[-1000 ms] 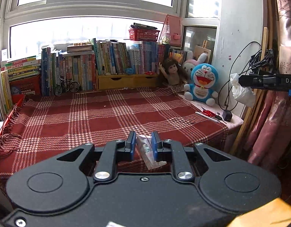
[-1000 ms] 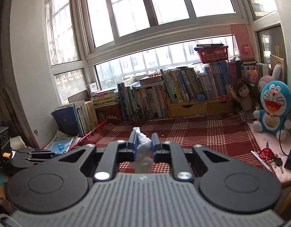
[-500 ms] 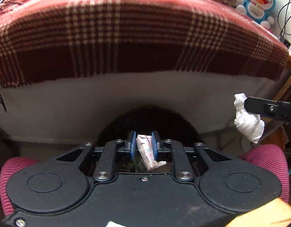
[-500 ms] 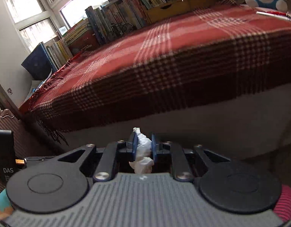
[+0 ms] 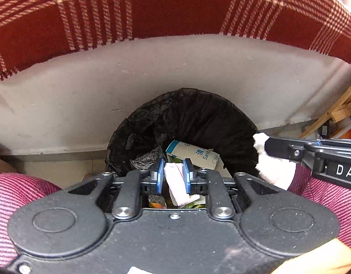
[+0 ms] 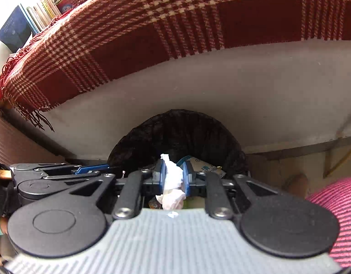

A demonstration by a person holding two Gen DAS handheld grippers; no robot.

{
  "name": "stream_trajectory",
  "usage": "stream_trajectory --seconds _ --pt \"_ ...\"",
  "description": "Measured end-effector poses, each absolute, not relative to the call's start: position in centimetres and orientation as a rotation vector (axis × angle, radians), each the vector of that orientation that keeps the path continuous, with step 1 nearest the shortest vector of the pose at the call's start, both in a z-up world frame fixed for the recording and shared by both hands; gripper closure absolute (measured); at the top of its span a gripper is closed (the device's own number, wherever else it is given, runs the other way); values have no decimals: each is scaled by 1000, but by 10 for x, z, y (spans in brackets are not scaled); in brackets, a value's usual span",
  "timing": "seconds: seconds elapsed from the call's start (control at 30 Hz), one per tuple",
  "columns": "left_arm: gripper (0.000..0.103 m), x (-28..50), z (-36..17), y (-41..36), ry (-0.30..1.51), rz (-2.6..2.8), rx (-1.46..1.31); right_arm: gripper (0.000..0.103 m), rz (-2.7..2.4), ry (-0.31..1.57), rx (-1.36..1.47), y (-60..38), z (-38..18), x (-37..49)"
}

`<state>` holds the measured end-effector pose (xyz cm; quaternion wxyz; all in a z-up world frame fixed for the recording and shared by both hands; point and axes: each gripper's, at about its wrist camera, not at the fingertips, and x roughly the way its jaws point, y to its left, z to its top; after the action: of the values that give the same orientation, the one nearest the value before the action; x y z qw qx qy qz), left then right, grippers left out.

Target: Organize books

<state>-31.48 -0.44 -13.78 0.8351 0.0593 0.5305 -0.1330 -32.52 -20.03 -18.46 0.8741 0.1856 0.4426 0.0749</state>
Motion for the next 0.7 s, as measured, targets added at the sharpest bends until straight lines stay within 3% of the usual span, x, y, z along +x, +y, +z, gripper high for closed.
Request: stream_trajectory --seconds 0.3,0.4,0.53,0.7 --pt "85 -311 -144 -9 1149 -276 131 78 172 946 374 -193 -187 -316" --pt "84 -310 -145 -8 1152 -272 133 71 174 944 374 -194 -187 -315" --pt "73 -310 -145 -7 1151 -263 129 57 172 938 375 -194 -186 -316" --pt "65 -310 -141 -7 1142 -255 127 56 169 934 373 -194 -184 -316"
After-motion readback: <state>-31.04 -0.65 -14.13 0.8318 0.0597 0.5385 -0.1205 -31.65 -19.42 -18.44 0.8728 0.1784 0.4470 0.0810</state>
